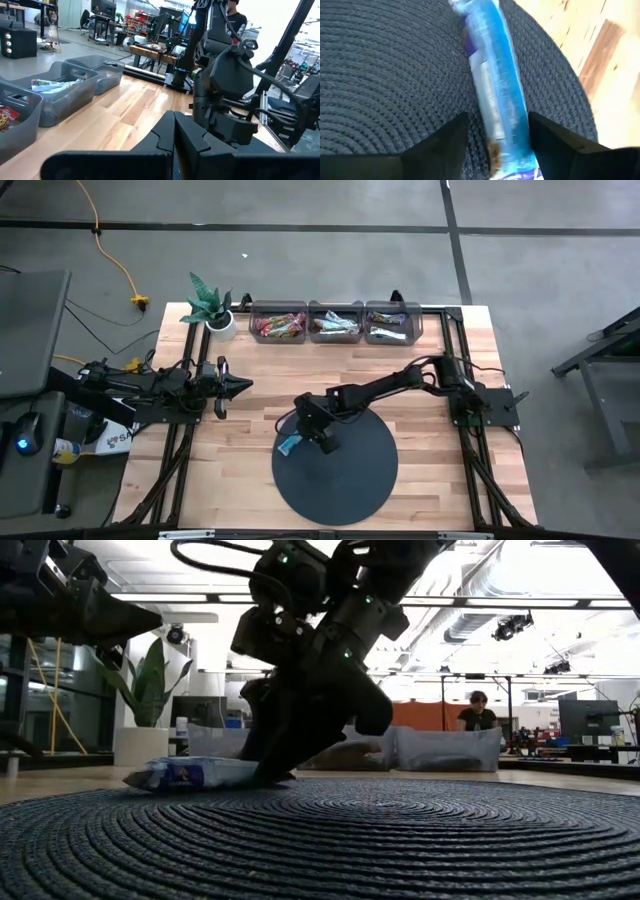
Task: Pick and place Granola Bars by type
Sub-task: Put the blue granola bar into the right black bin
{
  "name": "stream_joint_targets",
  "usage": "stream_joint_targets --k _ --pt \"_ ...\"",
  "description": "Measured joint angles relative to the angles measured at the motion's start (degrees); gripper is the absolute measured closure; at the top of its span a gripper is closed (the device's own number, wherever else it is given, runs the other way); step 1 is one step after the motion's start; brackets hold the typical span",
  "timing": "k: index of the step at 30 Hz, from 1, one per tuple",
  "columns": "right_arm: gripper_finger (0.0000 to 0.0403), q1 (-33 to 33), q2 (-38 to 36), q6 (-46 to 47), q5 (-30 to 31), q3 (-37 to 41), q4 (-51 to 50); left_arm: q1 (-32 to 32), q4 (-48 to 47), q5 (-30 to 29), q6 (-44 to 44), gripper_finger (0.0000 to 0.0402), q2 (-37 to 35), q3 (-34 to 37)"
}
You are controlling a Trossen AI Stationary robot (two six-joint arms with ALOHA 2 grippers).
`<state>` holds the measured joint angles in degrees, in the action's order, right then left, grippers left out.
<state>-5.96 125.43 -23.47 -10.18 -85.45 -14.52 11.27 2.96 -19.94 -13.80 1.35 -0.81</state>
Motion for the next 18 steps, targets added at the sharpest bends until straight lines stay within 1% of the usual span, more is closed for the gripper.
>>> stream_joint_targets --k 6,18 --pt "0.0233 0.1 1.4 2.0 -2.3 -0.2 -0.5 0.0 0.0 0.0 0.0 0.04 0.0 0.0" --pt "0.0285 0.5 1.5 6.6 -2.0 -0.1 -0.4 0.0 0.0 0.1 0.0 0.04 0.0 0.0"
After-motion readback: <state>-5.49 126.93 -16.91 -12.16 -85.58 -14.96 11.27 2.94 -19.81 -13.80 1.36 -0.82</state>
